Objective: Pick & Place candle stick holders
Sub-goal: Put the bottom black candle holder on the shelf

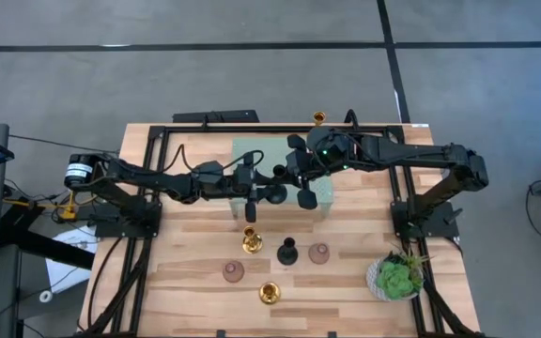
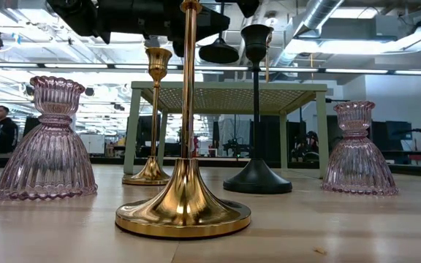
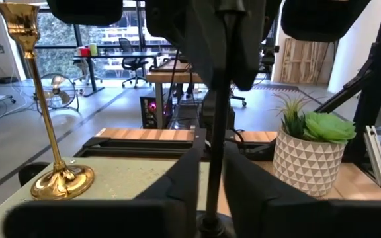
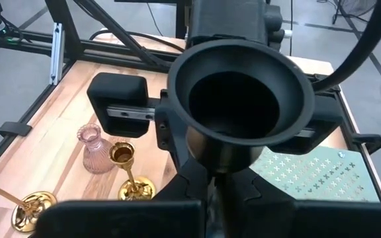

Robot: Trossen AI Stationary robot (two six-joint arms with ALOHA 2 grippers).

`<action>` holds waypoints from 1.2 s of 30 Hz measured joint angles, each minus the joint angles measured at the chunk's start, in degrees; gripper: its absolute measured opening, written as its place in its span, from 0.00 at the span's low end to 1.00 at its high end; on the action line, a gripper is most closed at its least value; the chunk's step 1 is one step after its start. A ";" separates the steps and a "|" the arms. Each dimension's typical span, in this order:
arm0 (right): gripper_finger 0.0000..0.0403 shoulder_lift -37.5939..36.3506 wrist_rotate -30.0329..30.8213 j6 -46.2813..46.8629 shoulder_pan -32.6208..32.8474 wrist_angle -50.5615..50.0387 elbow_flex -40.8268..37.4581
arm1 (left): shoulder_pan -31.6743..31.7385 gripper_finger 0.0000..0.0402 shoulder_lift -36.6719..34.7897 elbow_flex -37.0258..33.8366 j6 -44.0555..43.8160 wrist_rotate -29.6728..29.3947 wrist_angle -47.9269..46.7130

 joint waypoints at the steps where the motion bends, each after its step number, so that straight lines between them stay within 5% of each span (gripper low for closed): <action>1: 0.00 0.00 0.04 -0.02 0.00 0.02 0.00 | 0.00 0.11 0.00 0.00 0.04 0.02 0.01; 4: 0.00 -0.01 0.03 0.02 0.00 -0.04 0.00 | -0.02 0.04 0.00 0.00 0.61 0.02 0.01; 22: 0.08 -1.79 0.57 0.02 -0.11 -0.90 -0.13 | 1.57 0.03 -0.03 0.01 2.40 0.33 0.56; 36: 0.04 -13.48 1.06 0.61 4.11 -11.62 0.00 | 5.37 0.03 0.04 -0.09 4.32 -1.50 0.30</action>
